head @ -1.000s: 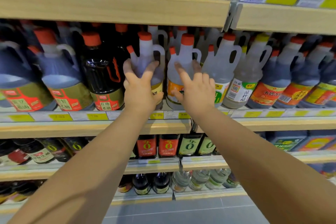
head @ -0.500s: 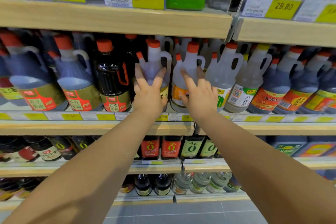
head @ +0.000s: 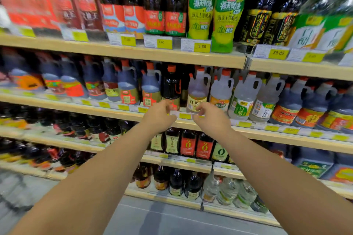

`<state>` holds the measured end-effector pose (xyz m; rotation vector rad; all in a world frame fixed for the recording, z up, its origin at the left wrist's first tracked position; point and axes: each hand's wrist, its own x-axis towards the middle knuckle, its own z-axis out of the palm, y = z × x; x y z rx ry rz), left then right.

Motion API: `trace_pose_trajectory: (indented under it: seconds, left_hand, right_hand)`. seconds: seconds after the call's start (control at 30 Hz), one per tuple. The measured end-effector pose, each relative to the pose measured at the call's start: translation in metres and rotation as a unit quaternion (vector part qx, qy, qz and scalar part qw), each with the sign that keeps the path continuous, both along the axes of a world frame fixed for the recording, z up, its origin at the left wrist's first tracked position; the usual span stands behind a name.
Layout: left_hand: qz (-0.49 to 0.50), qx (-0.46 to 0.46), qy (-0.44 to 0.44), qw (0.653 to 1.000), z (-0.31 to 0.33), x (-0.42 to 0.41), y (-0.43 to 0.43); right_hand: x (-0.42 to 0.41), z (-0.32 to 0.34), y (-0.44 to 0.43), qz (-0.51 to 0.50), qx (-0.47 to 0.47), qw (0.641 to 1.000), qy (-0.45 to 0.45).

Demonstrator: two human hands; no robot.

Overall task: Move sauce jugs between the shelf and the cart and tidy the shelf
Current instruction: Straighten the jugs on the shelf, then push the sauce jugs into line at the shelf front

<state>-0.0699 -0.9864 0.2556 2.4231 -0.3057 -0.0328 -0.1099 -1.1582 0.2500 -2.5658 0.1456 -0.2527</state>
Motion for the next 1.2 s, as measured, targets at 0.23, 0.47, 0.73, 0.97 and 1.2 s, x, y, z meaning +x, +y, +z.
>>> trace_pose_trajectory:
  seconds: [0.23,0.47,0.73,0.97,1.2]
  left_hand:
    - [0.084,-0.033,-0.021,0.996,0.047,-0.048,0.100]
    - [0.092,-0.050,-0.042,0.994,0.063,-0.036,0.189]
    - [0.044,-0.065,0.024,0.997,0.036,0.028,0.269]
    - [0.022,-0.037,0.031,0.999,0.007,0.094,0.274]
    - [-0.014,-0.024,0.032,0.999,-0.021,0.182,0.267]
  right_hand:
    - [-0.031,0.039,0.095,0.059,0.023,0.998,-0.024]
    - [-0.010,0.047,0.191,0.061,0.092,0.993,-0.050]
    - [0.047,0.021,0.273,0.012,0.120,0.992,-0.041]
    - [0.096,-0.002,0.286,-0.022,0.110,0.993,-0.019]
    - [0.175,-0.026,0.269,-0.034,0.027,0.999,-0.016]
